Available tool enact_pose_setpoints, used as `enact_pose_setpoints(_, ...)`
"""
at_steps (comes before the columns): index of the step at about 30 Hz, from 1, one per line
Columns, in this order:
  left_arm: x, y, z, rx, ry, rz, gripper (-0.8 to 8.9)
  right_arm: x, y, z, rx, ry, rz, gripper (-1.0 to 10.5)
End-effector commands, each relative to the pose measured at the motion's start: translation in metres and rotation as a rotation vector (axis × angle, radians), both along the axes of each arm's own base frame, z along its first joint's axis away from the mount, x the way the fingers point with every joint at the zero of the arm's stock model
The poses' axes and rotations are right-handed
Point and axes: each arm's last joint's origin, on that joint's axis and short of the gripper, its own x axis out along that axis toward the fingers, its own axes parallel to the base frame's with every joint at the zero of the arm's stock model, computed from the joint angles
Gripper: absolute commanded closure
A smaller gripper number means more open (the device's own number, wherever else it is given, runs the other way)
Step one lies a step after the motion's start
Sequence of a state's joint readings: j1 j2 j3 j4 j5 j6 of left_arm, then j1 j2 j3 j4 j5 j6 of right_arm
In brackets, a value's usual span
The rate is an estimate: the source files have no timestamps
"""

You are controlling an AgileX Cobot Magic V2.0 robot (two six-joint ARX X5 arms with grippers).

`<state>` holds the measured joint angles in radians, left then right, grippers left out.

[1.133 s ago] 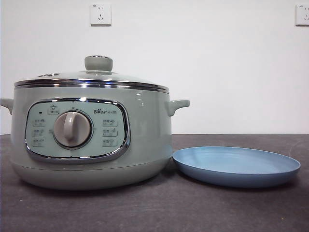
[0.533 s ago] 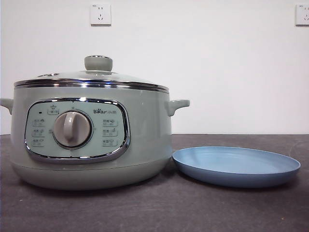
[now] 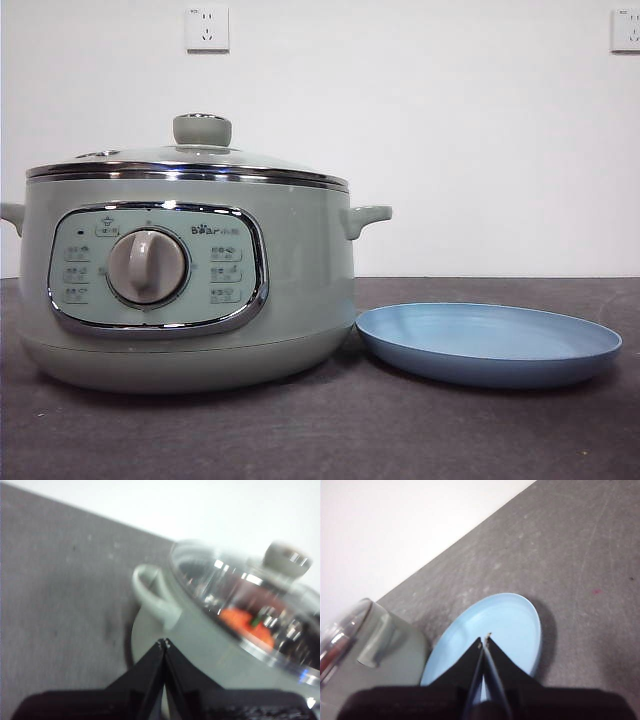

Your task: Take the pumpkin out from the steamer,put the pumpkin in the blue plate,close the lid

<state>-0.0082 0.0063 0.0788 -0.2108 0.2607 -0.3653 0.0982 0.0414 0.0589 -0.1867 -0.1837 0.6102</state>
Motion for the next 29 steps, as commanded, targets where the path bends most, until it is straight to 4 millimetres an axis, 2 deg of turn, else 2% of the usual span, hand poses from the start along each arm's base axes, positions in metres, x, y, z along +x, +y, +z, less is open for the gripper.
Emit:
enact_pose_setpoints(1, -0.004, 0.001, 0.017, -0.006, -0.041, 0.028, 8.22, 0.0, 0.0, 0.016, 0.011, -0.022, 0.001, 9.6)
enact_pose_setpoints(6, -0.009, 0.002, 0.041, 0.001, -0.039, 0.054, 8.22, 0.004, 0.001, 0.043, -0.02, -0.009, 0.007, 9.6)
enact_pose_setpoints(11, -0.001, 0.002, 0.065, 0.015, -0.003, 0.046, 8.22, 0.01, 0.001, 0.077, -0.105, -0.008, 0.022, 9.6)
enact_pose_setpoints(21, 0.03, -0.003, 0.127, 0.167, 0.048, -0.144, 8.22, 0.027, 0.003, 0.149, -0.326, 0.013, 0.076, 9.5)
enact_pose_setpoints(25, 0.044, -0.005, 0.144, 0.207, 0.081, -0.224, 8.21, 0.036, 0.004, 0.173, -0.405, 0.01, 0.108, 9.5)
enact_pose_setpoints(29, 0.057, -0.007, 0.157, 0.231, 0.136, -0.297, 8.18, 0.048, 0.008, 0.191, -0.427, 0.01, 0.221, 9.5)
